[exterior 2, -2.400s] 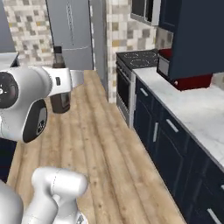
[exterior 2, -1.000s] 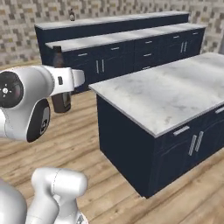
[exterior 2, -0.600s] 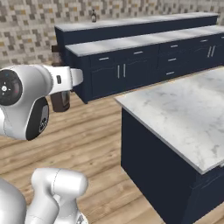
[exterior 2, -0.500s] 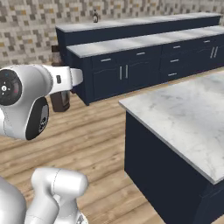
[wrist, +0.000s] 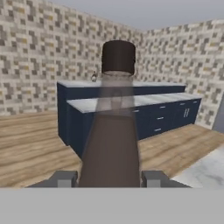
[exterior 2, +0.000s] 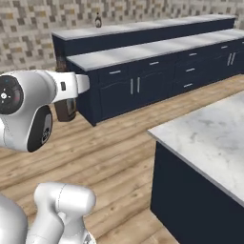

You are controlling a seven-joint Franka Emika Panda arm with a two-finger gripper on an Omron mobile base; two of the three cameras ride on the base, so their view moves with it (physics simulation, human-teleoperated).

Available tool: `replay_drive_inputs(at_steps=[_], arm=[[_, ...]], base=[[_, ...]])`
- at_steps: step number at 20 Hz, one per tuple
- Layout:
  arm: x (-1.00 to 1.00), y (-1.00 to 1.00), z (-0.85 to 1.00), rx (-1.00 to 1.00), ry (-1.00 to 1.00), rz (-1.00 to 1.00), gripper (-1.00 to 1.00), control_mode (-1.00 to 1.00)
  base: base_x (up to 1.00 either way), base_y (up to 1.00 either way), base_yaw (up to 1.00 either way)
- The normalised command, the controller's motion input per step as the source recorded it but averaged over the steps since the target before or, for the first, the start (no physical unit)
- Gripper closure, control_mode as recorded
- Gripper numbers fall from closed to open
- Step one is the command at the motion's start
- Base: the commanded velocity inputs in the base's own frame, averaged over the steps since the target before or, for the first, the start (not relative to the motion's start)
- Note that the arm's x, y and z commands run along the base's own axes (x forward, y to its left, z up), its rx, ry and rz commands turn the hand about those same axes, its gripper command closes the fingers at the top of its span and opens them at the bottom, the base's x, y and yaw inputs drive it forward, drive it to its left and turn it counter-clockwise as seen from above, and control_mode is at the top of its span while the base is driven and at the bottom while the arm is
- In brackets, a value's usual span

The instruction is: The dining table condiment station is running low on syrup bottle. Refill the condiment station by opening the cabinet and taking the syrup bottle from the cabinet and placing it on the dining table.

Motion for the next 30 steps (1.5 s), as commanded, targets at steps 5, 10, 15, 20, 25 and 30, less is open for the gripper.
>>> replay_drive_inputs(at_steps=[5, 10, 15, 20, 25, 30], arm=[[0.0, 0.0, 0.0, 0.0, 0.0, 0.0, 1.0, 1.0], [0.0, 0.0, 0.0, 0.0, 0.0, 0.0, 1.0, 1.0], [0.0, 0.0, 0.0, 0.0, 0.0, 0.0, 1.0, 1.0], [0.0, 0.0, 0.0, 0.0, 0.0, 0.0, 1.0, 1.0], [0.0, 0.0, 0.0, 0.0, 0.0, 0.0, 1.0, 1.0], [0.0, 0.0, 0.0, 0.0, 0.0, 0.0, 1.0, 1.0]], base=[[1.0, 1.0, -0.19], [1.0, 1.0, -0.01], [1.0, 1.0, 0.0], [1.0, 1.0, 0.0], [1.0, 1.0, -0.01], [1.0, 0.98, -0.09]])
